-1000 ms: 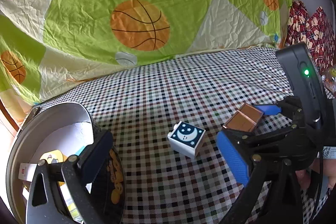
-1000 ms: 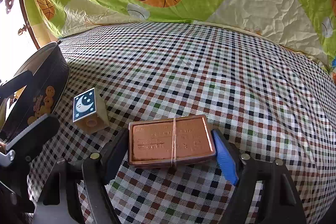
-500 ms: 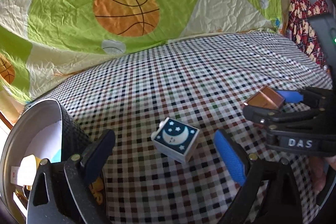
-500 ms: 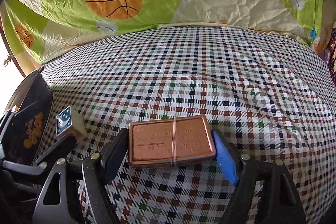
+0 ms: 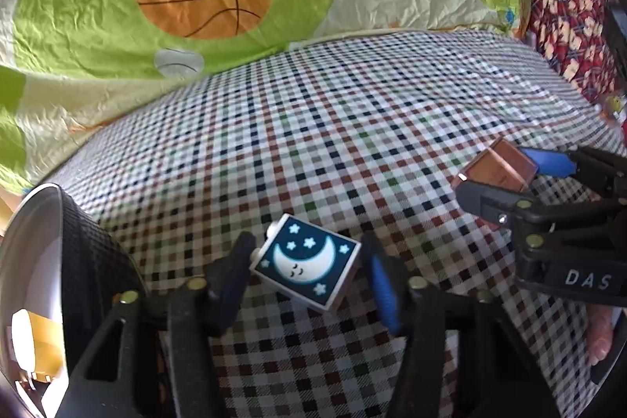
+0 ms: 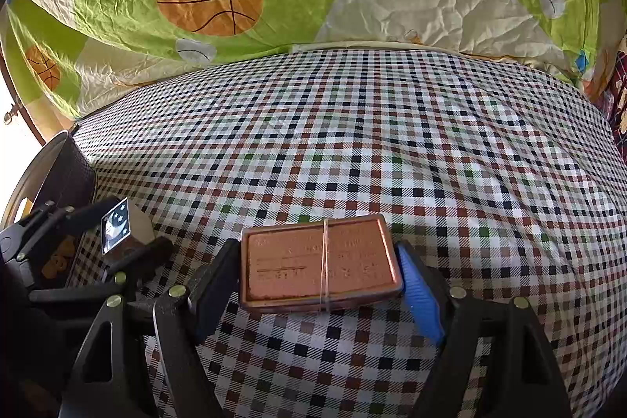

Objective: Organize rigid objects
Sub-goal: 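Close the left tool on the white moon block while the right tool lifts the copper box, then carry the moon block toward the tin while the right tool carries the copper box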

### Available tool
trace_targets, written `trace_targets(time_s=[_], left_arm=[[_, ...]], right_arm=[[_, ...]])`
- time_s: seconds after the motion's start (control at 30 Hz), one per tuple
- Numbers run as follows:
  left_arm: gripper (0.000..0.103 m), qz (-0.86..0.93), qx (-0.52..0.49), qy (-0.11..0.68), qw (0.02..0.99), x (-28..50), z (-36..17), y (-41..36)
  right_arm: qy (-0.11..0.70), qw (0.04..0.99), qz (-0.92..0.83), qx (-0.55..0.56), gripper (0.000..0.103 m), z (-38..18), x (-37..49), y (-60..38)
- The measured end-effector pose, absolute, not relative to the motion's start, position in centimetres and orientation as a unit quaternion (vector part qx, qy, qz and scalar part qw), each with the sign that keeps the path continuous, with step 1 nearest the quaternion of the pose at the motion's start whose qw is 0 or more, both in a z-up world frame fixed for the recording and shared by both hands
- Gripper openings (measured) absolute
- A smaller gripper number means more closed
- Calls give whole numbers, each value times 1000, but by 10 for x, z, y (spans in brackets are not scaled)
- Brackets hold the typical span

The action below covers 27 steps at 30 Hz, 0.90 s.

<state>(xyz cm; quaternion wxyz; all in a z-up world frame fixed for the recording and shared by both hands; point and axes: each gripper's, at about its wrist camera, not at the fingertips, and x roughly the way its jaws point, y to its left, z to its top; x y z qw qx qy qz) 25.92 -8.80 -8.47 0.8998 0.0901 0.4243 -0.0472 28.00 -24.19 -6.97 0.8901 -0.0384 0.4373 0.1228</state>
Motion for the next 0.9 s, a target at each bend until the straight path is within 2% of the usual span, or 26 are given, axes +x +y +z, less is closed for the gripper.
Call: trace_targets(time_s=[0.9], left_arm=[[51, 7, 68, 306, 950, 222, -52, -74]], right_arm=[[352, 929, 111, -32, 79, -44, 251, -252]])
